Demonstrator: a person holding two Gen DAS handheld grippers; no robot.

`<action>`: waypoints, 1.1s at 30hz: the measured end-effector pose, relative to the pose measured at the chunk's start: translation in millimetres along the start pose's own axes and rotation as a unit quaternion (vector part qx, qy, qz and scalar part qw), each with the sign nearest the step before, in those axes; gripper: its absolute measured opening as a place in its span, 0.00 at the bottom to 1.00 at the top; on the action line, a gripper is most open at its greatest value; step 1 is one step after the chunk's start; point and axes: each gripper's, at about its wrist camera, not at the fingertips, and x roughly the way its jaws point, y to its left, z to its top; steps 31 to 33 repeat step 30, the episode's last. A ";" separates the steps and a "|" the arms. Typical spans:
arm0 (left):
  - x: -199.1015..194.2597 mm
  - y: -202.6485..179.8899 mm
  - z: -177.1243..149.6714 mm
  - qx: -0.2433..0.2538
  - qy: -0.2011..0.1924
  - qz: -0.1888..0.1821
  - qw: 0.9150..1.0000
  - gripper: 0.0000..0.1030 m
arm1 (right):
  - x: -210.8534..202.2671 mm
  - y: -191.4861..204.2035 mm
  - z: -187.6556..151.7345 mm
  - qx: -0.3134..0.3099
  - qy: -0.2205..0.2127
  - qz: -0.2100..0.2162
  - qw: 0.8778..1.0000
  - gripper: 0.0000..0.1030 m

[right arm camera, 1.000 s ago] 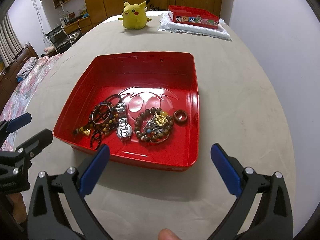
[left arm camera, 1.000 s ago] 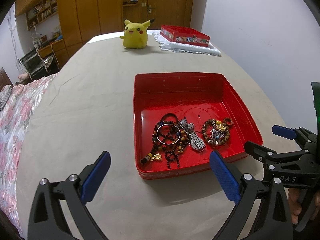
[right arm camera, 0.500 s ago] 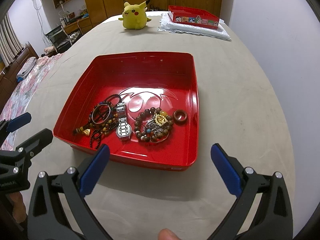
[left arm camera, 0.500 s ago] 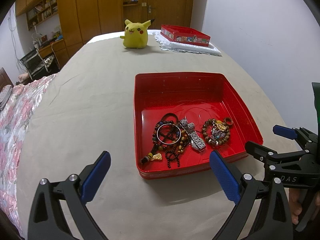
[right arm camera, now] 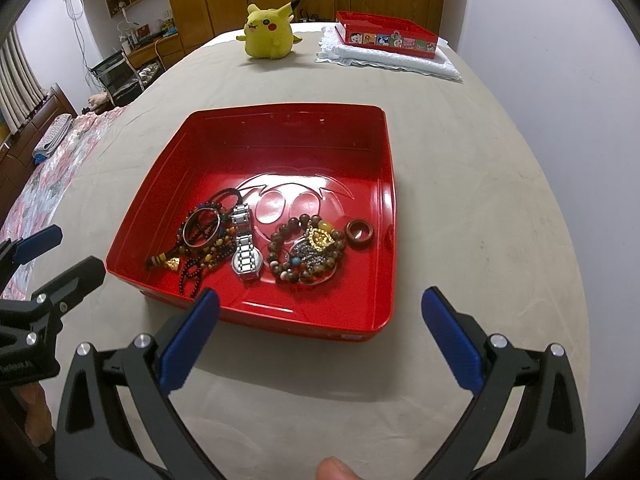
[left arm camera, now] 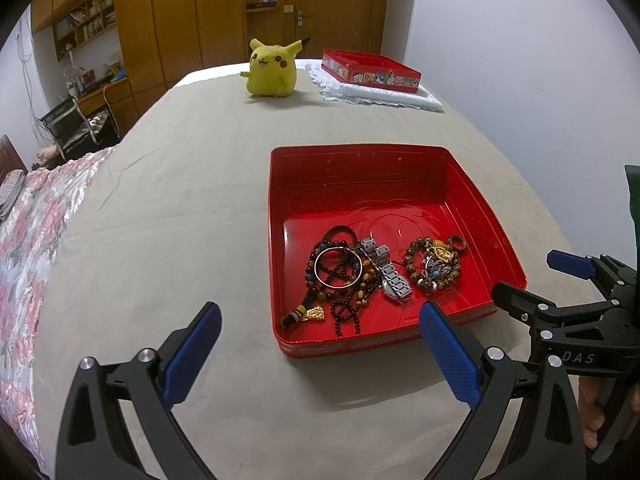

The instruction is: Organize jewelry

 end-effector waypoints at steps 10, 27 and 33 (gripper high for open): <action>-0.2 0.3 -0.7 0.000 0.000 0.002 1.000 0.96 | -0.1 0.1 -0.4 0.000 0.000 0.000 1.000 0.97; -5.5 -0.1 -4.2 0.006 -0.009 0.004 1.000 0.96 | -2.6 -1.3 -0.9 -0.001 0.001 -0.001 1.000 0.97; -5.3 0.3 -4.6 0.005 -0.008 0.005 1.000 0.96 | -3.7 -1.9 -1.0 -0.001 0.001 -0.001 1.000 0.97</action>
